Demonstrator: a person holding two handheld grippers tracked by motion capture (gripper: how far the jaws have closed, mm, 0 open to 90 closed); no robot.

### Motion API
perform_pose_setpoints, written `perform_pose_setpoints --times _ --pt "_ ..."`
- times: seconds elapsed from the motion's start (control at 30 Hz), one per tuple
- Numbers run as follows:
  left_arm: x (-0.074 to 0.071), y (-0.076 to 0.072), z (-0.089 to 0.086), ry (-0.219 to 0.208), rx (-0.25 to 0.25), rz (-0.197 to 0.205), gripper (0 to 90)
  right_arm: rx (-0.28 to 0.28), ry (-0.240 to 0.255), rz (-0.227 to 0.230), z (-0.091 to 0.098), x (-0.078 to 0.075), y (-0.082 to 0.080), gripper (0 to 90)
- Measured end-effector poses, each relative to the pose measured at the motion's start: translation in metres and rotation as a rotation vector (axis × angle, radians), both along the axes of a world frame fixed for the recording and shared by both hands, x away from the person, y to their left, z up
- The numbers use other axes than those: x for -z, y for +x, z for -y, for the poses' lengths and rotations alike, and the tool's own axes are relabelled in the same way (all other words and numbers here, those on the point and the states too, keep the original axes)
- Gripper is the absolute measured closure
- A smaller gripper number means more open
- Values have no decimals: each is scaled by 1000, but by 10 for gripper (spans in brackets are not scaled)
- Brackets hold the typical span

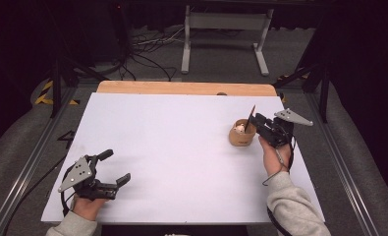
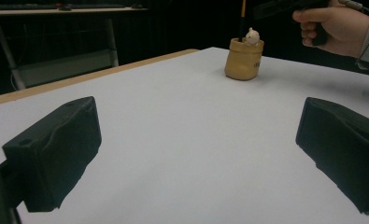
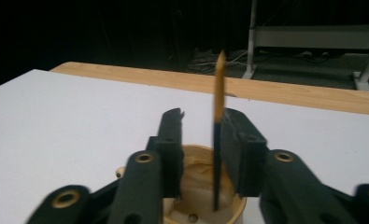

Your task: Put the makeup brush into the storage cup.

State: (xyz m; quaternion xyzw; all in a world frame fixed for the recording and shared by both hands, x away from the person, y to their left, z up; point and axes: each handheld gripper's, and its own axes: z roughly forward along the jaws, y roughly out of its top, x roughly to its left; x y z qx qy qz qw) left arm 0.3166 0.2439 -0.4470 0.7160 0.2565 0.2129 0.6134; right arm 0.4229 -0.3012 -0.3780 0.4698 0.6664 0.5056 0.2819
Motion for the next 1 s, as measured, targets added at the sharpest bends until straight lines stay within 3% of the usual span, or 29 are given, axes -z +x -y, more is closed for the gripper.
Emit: perform_pose_setpoints --times 0.1,0.23,0.6,0.8,1.0 --pt "0 0 0 -1 0 -1 7 4 9 4 1 -2 -2 601" --pt "0 0 0 3 3 -1 7 -22 18 23 4 -7 -9 461" --pt "0 0 0 0 7 -4 6 -149 -26 129 5 -21 -40 141" --pt "-2 0 -3 -6 1 0 3 -239 -30 199 3 -20 -61 71" --pt "-2 0 -2 -1 9 -1 1 -282 -59 233 1 -13 -73 25"
